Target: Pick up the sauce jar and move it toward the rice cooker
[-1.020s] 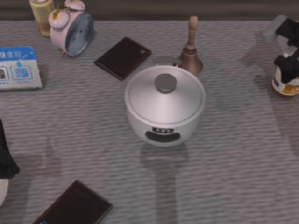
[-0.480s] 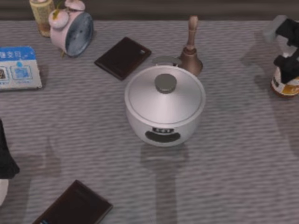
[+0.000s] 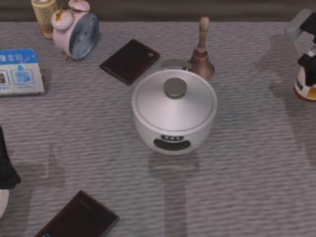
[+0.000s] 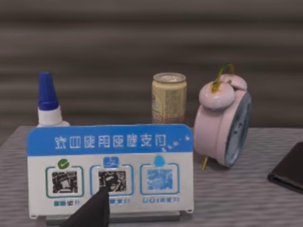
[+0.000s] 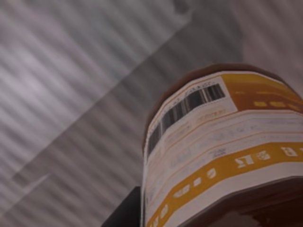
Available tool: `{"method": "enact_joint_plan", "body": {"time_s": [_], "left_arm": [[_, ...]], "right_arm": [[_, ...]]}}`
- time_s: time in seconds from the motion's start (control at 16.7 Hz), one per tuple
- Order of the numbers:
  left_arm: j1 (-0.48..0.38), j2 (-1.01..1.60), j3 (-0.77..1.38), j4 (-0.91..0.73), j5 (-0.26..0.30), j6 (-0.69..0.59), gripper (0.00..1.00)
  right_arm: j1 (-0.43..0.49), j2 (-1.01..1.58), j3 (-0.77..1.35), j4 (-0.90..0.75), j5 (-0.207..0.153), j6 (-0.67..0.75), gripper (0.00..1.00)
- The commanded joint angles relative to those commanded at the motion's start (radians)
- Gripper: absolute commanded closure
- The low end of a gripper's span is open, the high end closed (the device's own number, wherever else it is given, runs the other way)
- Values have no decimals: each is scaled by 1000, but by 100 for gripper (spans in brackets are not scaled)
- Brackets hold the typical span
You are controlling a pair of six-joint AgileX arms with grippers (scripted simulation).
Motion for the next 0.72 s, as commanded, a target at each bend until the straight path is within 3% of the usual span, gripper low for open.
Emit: {"method": "enact_joint_plan", "body": {"time_s": [0.36,0.72], "left_arm": [[0,0,0,0,0,0,0],[0,0,0,0,0,0,0]], "right_arm": [[10,-319,-307,-10,-3,-1,100],[7,-360,-348,-14,-4,0,100]]}}
